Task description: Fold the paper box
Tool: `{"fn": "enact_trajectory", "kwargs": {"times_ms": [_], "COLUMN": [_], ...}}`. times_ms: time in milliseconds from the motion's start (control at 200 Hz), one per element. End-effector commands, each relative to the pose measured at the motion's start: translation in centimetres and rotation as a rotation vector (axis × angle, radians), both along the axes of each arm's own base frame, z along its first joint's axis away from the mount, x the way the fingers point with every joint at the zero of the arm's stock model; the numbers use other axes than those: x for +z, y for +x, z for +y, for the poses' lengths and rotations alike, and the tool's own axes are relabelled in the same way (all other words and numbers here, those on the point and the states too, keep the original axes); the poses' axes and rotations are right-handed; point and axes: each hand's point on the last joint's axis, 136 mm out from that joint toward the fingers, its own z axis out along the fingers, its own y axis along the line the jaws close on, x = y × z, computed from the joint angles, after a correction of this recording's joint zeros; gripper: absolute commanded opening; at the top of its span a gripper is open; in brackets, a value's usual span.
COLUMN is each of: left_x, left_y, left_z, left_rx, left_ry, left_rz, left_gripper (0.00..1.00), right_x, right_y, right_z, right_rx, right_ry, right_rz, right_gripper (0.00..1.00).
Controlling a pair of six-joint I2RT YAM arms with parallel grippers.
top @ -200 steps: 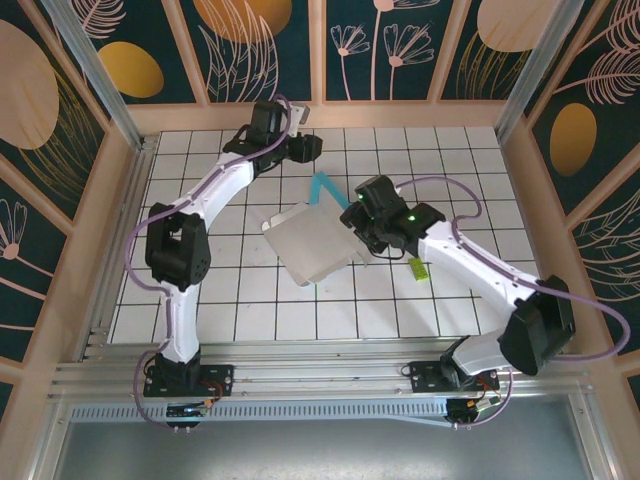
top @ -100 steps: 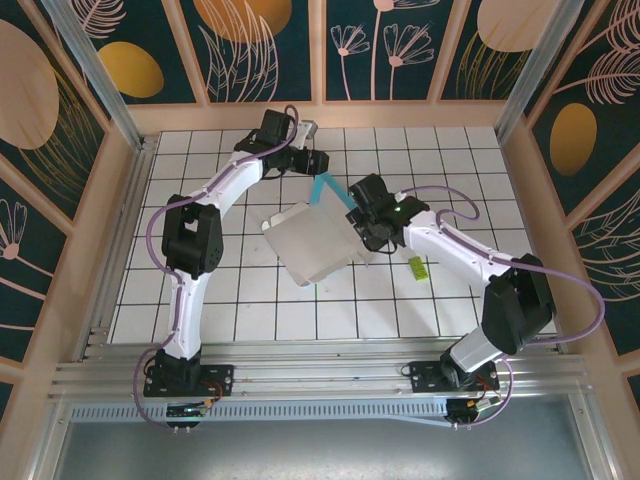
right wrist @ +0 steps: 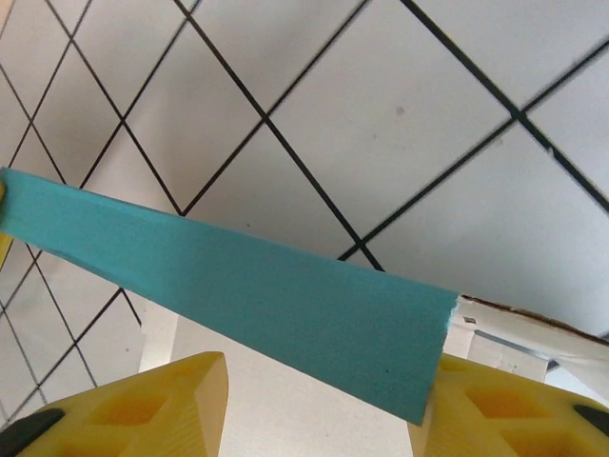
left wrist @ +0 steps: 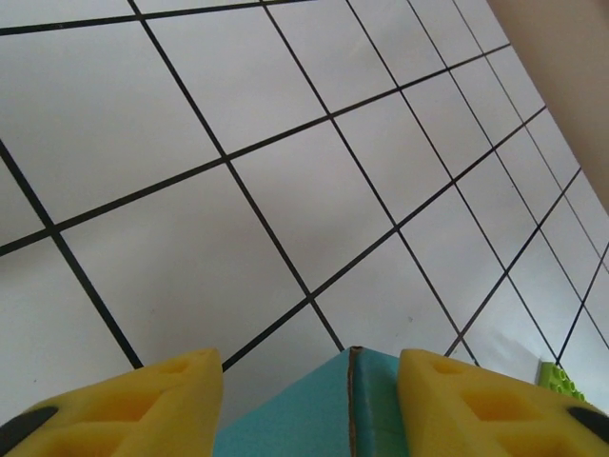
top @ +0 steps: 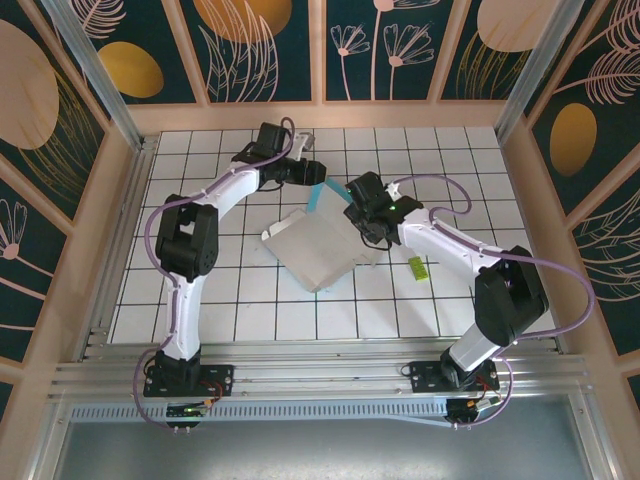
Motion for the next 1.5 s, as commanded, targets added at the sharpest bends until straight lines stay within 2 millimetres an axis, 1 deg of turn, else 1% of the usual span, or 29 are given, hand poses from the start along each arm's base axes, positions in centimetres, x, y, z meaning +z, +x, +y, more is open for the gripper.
{"fn": "enact_trajectory", "kwargs": {"times_ms": [0, 90, 190, 210, 225, 285, 385, 430, 491, 561, 571, 581, 656, 741, 881, 931, 946, 1016, 1131, 1226, 1341, 1416, 1492], "left_x": [1.9, 3.4, 4.2, 4.5, 4.2, 4.4, 4.7, 4.8, 4.8, 4.4, 4.3, 4.3, 4.0, 4.2, 4.8, 4.8, 4.8, 4.3, 3.5, 3.3, 3.0, 2.8, 2.8], "left_y": [-1.6, -2.5, -3.7, -3.9, -4.1, -4.8, -5.9, -6.4, -7.0, -7.3, -7.3, -7.4, -7.4, -7.4, -7.6, -7.4, -7.4, -6.8, -6.3, -6.1, -6.1, -6.1, -6.3], "left_z": [0.4, 0.6, 1.1, 1.2, 1.3, 1.8, 2.6, 2.7, 2.8, 2.8, 2.7, 2.7, 2.5, 2.2, 2.1, 2.4, 2.5, 3.4, 4.1, 4.2, 3.8, 3.1, 2.6], "left_rx": [0.012, 0.032, 0.064, 0.072, 0.08, 0.113, 0.152, 0.155, 0.152, 0.148, 0.147, 0.144, 0.14, 0.135, 0.136, 0.156, 0.166, 0.228, 0.288, 0.313, 0.304, 0.285, 0.267], "left_ry": [-0.058, -0.123, -0.18, -0.192, -0.197, -0.234, -0.279, -0.299, -0.316, -0.319, -0.318, -0.32, -0.319, -0.335, -0.321, -0.289, -0.276, -0.204, -0.126, -0.105, -0.113, -0.132, -0.151], "left_rz": [0.019, -0.011, -0.021, -0.026, -0.024, -0.038, -0.068, -0.07, -0.065, -0.043, -0.039, -0.038, -0.023, -0.014, -0.023, -0.038, -0.041, -0.038, 0.013, 0.03, 0.061, 0.09, 0.104], "left_gripper": [0.5, 0.47, 0.46, 0.46, 0.46, 0.46, 0.47, 0.48, 0.5, 0.52, 0.53, 0.53, 0.54, 0.54, 0.54, 0.55, 0.55, 0.57, 0.59, 0.59, 0.59, 0.59, 0.56], "right_x": [2.2, 3.4, 4.0, 4.0, 4.1, 4.2, 3.9, 3.6, 2.9, 2.5, 2.5, 2.5, 2.9, 3.7, 4.6, 5.1, 5.3, 5.8, 5.5, 5.1, 4.1, 3.4, 2.5], "right_y": [2.6, 3.9, 5.0, 5.2, 5.2, 5.4, 5.2, 4.8, 4.4, 3.5, 3.9, 4.0, 3.9, 3.7, 3.6, 3.7, 3.5, 3.7, 4.0, 4.6, 5.3, 5.4, 5.4], "right_z": [0.0, 0.2, 0.2, 0.3, 0.4, 0.5, -0.1, -0.4, -1.2, -1.0, -1.9, -2.3, -3.1, -3.3, -4.2, -4.5, -4.2, -4.2, -4.6, -4.8, -5.3, -4.9, -4.8], "right_rx": [0.063, 0.115, 0.146, 0.16, 0.17, 0.211, 0.274, 0.309, 0.324, 0.37, 0.351, 0.346, 0.355, 0.39, 0.388, 0.378, 0.391, 0.378, 0.294, 0.269, 0.252, 0.258, 0.25], "right_ry": [-0.077, -0.122, -0.128, -0.13, -0.136, -0.152, -0.186, -0.193, -0.202, -0.194, -0.197, -0.197, -0.202, -0.206, -0.159, -0.14, -0.117, -0.063, -0.002, -0.014, -0.041, -0.025, -0.02], "right_rz": [-0.167, -0.25, -0.279, -0.284, -0.287, -0.302, -0.308, -0.308, -0.294, -0.287, -0.283, -0.28, -0.278, -0.291, -0.277, -0.281, -0.283, -0.28, -0.213, -0.197, -0.182, -0.159, -0.137], "right_gripper": [0.51, 0.51, 0.51, 0.51, 0.51, 0.52, 0.55, 0.57, 0.62, 0.68, 0.69, 0.7, 0.78, 0.85, 0.9, 0.9, 0.9, 0.84, 0.71, 0.68, 0.66, 0.64, 0.63]}}
